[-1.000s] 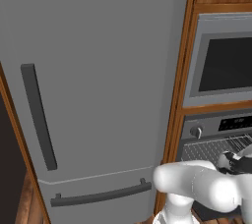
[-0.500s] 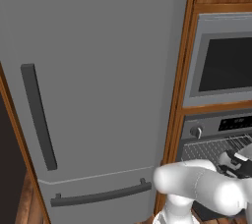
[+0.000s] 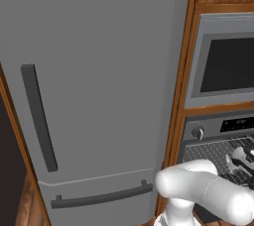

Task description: Take the fish from the oven and place it on the plate on the counter.

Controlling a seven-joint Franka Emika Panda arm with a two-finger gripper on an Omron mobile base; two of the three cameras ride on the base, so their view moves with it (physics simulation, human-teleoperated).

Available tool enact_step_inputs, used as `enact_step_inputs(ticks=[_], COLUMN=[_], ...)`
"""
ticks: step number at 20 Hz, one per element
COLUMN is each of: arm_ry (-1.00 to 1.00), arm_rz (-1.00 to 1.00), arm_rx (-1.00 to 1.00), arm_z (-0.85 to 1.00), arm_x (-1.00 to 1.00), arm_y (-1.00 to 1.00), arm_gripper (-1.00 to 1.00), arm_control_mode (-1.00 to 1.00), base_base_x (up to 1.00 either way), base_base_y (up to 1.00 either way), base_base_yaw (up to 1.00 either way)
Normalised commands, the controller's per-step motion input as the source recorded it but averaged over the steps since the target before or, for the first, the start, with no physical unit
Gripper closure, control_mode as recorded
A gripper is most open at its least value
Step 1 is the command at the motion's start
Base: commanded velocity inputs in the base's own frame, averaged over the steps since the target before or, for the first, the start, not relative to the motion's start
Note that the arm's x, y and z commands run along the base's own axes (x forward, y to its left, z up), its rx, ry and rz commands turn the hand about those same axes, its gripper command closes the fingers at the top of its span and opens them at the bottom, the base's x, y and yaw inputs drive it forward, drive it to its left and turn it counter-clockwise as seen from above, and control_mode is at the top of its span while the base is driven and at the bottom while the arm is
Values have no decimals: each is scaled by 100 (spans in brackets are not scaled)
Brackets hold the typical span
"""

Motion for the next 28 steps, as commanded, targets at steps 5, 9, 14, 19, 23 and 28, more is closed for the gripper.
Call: enact_step_inputs(ticks=[5, 9, 14, 19, 23, 28], arm_ry=[6, 13, 8, 3, 5, 2], arm_rz=[1, 0, 0, 0, 0, 0], arm_rx=[0, 0, 0, 0, 0, 0], arm_z=[0, -1, -30, -57, -53, -6], arm_x=[31, 47, 44, 20, 11, 13], arm_y=[-9, 0, 0, 0, -1, -9], arm_gripper=[-100, -100, -100, -100, -100, -100], arm_control_mode=[-100, -100, -100, -100, -100, -100], base_base_x=[0, 0, 0, 0, 0, 0], base_base_y=[0, 0, 0, 0, 0, 0], base_base_yaw=[0, 0, 0, 0, 0, 0])
